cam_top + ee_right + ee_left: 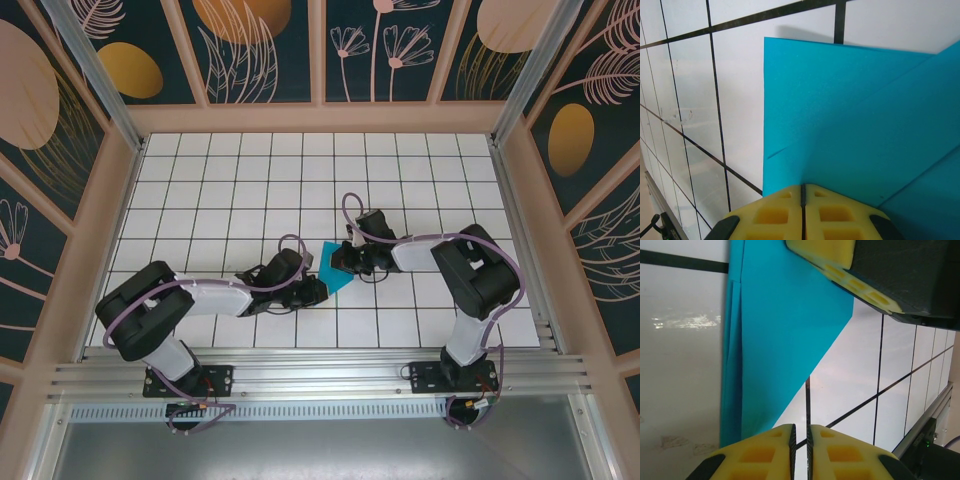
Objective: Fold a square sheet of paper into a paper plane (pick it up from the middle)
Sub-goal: Fourth fold the wing at the center of the table.
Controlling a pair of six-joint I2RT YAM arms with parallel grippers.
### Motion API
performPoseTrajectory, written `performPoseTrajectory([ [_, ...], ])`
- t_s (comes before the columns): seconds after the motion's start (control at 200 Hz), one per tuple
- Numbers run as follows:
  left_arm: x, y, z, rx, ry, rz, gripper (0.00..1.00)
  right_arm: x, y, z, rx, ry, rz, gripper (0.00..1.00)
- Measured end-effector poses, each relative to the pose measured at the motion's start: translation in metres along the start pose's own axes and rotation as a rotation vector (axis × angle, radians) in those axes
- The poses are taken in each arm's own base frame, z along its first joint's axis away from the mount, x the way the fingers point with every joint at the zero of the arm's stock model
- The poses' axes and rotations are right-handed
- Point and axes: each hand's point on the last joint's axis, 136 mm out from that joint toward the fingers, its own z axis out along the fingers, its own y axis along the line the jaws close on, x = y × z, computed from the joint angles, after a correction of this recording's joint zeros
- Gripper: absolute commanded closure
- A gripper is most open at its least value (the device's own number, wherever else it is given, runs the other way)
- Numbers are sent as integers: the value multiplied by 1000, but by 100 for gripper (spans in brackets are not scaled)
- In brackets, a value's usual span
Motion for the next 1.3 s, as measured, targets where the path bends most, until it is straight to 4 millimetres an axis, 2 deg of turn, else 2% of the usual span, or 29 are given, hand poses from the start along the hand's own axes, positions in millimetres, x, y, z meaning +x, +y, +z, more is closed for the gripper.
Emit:
performPoseTrajectory([
  [0.12,2,4,1,-10,4,-3,83,0,0,0,0,0,0,92],
  [0.255,9,20,2,-44,19,-15,84,0,0,0,0,0,0,91],
  [0.475,10,22,1,-27,5,-11,86,0,0,0,0,1,0,91],
  [0.626,15,25,-8,-27,7,-15,83,0,0,0,0,1,1,91],
  [0.836,4,-1,-24,50,-51,-3,82,0,0,0,0,1,1,91],
  [1.036,-5,-3,-10,37,-52,-19,83,0,0,0,1,1,1,91],
  [1.301,1,21,2,-32,-33,-43,84,0,0,0,1,1,1,91],
])
